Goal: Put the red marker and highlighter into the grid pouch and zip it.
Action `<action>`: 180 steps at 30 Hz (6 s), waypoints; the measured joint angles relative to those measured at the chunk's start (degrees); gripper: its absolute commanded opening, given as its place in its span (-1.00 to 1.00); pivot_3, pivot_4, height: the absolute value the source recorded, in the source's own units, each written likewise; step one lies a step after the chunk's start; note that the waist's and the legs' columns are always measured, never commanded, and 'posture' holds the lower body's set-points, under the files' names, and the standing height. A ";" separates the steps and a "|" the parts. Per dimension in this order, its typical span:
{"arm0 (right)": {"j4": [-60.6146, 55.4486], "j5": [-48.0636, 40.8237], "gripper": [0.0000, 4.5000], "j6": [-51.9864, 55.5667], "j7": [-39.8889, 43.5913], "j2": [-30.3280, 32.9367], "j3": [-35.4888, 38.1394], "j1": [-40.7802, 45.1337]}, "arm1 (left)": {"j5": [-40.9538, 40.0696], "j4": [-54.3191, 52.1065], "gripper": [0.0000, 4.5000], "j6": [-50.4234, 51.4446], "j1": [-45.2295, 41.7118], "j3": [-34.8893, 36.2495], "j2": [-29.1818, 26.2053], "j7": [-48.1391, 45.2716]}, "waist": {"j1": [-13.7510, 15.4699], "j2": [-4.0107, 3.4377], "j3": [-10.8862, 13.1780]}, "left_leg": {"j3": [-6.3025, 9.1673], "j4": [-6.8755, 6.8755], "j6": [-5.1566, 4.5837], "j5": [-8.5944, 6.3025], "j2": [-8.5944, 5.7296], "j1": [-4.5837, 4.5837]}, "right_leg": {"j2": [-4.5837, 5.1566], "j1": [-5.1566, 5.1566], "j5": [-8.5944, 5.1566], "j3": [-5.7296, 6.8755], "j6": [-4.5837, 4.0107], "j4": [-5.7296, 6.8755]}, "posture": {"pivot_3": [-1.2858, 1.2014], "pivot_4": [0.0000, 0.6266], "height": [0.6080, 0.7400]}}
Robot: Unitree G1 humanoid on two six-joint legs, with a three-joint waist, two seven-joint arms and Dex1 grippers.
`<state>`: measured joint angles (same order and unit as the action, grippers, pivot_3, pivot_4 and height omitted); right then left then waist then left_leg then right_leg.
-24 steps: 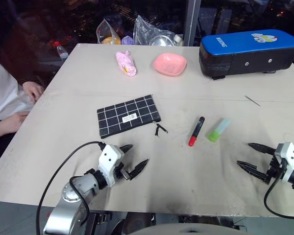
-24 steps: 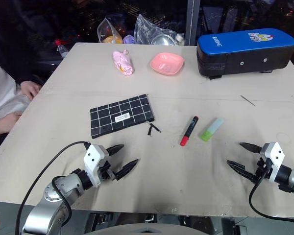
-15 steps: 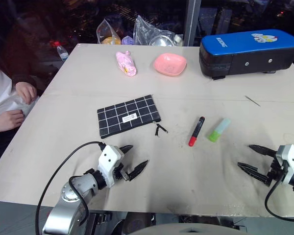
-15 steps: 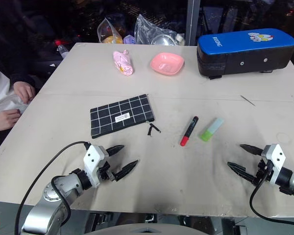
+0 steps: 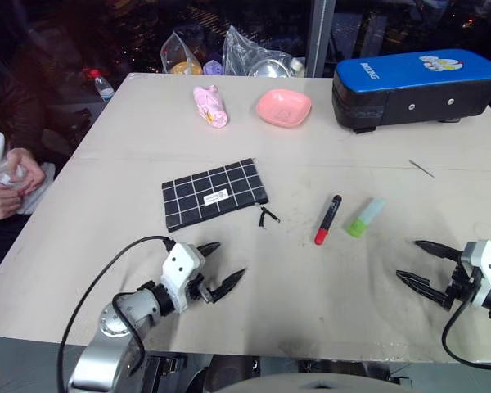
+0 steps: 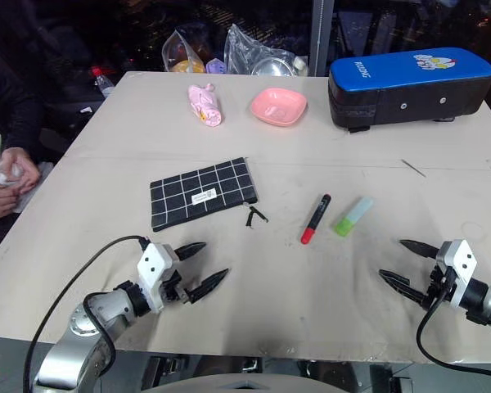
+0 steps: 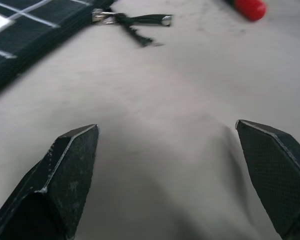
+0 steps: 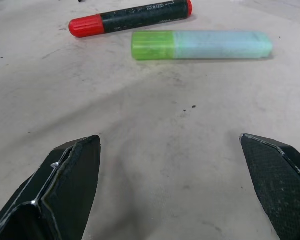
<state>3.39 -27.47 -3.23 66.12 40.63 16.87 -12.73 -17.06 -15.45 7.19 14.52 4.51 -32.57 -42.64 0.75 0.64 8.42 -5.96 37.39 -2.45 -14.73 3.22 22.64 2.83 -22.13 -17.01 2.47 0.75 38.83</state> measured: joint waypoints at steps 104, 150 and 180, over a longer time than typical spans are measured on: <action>-25.86 -3.99 1.00 13.38 -22.86 -8.67 -6.65 5.28 | 68.71 75.84 -0.43 -53.35 -68.29 -33.97 2.10 54.89 | 0.09 0.62 0.22 | 0.06 0.78 0.14 0.09 -0.06 0.50 | -0.17 -0.06 0.15 0.63 0.27 0.19 | 0.03 -0.52 1.00; -2.43 6.26 1.00 40.21 -40.50 -16.17 -16.15 44.50 | 26.83 34.05 -0.96 -38.33 -40.65 -19.56 9.30 20.11 | -0.20 0.57 0.21 | -0.31 1.00 0.17 0.11 0.01 0.68 | -0.13 -0.65 0.15 -0.10 0.25 0.93 | 0.03 -0.52 1.00; -6.08 18.27 -0.98 37.69 -37.06 -14.65 -24.95 46.67 | 28.44 34.00 -1.00 -37.26 -40.70 -18.51 11.51 18.75 | -0.36 0.56 0.21 | -0.29 1.05 0.17 0.11 0.02 1.07 | -0.05 -1.04 0.16 -0.07 0.24 0.97 | 0.03 -0.52 1.00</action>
<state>-2.69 -9.19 34.45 29.06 25.98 -8.07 33.93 11.38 18.55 -30.06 -26.18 -14.00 -21.06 -23.89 0.39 1.20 8.63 -6.25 38.45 -2.28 -14.62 3.23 23.71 2.77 -23.17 -16.85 2.40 1.00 39.79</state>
